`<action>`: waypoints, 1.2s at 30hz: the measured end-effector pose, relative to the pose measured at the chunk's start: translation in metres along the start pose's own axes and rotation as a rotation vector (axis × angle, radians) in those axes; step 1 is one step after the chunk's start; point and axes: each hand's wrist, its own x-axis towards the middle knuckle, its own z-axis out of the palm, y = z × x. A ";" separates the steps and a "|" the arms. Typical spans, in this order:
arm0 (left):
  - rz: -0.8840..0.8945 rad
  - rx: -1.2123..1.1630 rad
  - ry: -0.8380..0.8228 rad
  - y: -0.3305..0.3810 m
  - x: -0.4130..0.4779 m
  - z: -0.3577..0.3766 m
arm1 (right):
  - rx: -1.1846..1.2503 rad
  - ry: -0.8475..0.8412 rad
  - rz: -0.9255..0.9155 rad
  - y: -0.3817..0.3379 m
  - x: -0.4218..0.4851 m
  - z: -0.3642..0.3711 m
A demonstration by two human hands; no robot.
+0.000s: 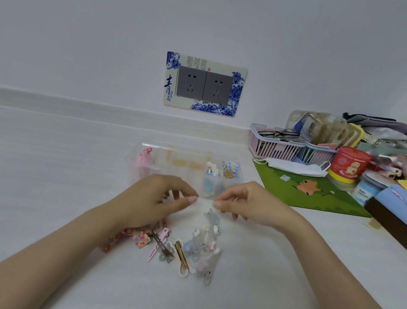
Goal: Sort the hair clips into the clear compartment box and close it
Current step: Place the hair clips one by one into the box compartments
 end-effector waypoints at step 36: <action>-0.077 0.025 -0.257 0.014 -0.006 0.005 | 0.483 0.160 -0.084 0.006 0.003 0.013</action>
